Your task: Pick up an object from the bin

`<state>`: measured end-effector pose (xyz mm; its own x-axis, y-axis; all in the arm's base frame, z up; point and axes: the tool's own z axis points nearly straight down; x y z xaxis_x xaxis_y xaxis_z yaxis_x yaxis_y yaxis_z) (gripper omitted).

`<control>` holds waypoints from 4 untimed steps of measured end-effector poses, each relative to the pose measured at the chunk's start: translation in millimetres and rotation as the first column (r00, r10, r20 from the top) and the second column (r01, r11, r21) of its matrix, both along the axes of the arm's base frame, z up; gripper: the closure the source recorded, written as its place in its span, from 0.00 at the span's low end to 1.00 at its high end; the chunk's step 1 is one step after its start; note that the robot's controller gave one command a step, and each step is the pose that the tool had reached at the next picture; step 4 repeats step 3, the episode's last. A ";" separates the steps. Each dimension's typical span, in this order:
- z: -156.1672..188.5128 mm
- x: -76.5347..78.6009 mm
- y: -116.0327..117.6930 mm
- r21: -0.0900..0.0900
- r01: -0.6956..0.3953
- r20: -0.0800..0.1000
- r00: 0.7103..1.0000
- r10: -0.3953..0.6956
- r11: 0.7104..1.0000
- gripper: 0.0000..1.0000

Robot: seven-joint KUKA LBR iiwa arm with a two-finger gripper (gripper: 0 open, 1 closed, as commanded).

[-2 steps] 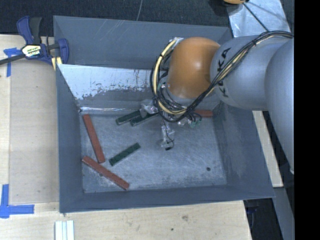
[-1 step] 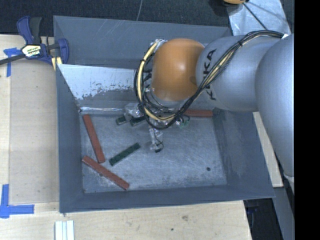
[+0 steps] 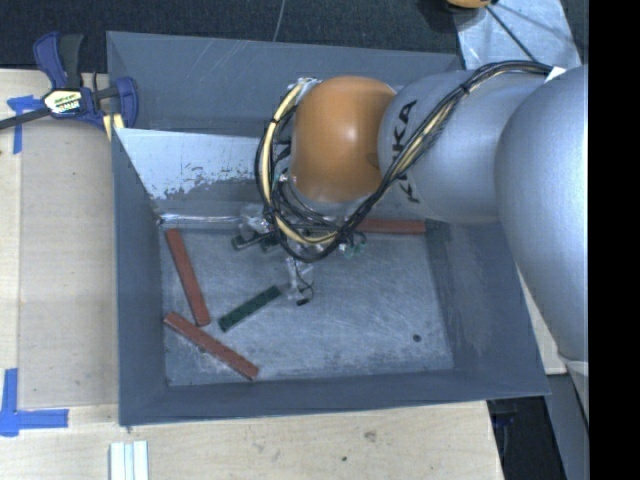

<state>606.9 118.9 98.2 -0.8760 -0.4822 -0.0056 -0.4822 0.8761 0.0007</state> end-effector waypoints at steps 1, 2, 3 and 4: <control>-27.6 -69.4 15.6 -0.002 -0.357 -0.002 0.934 0.357 0.934 1.00; -27.6 -69.4 15.5 -0.002 -0.357 -0.002 0.934 0.357 0.934 1.00; 127.7 -67.8 31.5 -0.003 -0.384 -0.001 0.923 0.384 0.923 1.00; 127.7 -67.8 31.5 -0.003 -0.384 -0.001 0.923 0.384 0.923 1.00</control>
Offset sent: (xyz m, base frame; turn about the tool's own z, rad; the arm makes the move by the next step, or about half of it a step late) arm 0.0000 0.0000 0.0000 0.0000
